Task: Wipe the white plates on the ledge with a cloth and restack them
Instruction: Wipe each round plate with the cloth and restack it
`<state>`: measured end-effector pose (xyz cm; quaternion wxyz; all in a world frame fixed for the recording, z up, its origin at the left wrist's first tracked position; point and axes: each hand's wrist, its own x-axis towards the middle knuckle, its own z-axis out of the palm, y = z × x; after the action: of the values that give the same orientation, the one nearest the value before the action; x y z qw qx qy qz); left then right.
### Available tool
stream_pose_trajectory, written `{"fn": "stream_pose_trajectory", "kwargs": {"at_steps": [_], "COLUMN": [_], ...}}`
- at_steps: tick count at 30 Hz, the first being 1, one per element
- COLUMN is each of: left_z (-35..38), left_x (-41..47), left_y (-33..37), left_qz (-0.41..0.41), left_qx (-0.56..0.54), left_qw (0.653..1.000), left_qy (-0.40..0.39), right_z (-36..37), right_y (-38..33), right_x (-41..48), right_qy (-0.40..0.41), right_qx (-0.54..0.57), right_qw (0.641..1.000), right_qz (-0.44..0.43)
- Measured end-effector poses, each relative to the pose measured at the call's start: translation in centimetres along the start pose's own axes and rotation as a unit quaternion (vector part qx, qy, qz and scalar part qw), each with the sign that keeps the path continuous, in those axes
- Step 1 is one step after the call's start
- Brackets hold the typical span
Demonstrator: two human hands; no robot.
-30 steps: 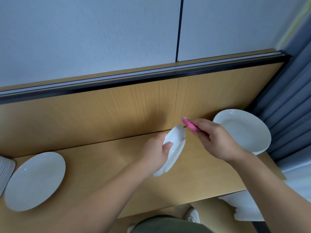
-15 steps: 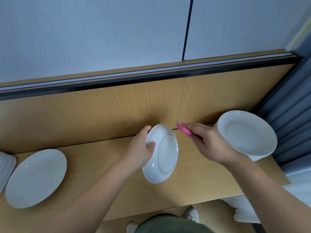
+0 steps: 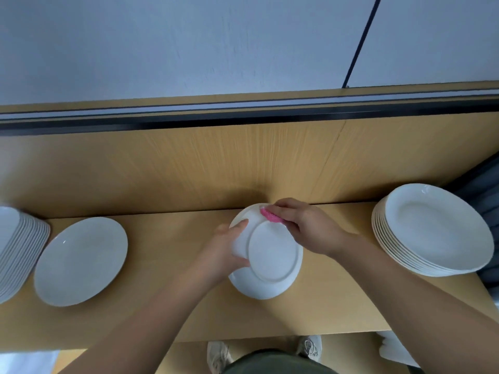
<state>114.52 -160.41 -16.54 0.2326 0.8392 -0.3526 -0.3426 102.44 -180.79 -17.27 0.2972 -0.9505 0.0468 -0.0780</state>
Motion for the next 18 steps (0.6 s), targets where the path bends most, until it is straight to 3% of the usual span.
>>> {"fn": "stream_pose_trajectory", "kwargs": {"at_steps": [4,7,18], "left_z": [0.3,0.2,0.5], "left_x": [-0.1,-0.2,0.7], "left_y": [-0.8,-1.2,-3.0], "left_qz": [-0.004,-0.002,-0.036], "left_qx": [-0.031,-0.033,-0.087], "left_qw": [0.999,0.999,0.995], "left_qy": [0.017,0.021,0.023], "right_z": [2.3,3.8,4.6], "right_y": [1.0,1.5,2.7], "right_x": [3.7,4.5,3.5], "right_qy": [-0.057,-0.123,-0.107], "right_qx": [-0.071,-0.043,0.065], "right_qw": [0.994,0.991,0.990], "right_qz": [-0.061,-0.038,0.071]}}
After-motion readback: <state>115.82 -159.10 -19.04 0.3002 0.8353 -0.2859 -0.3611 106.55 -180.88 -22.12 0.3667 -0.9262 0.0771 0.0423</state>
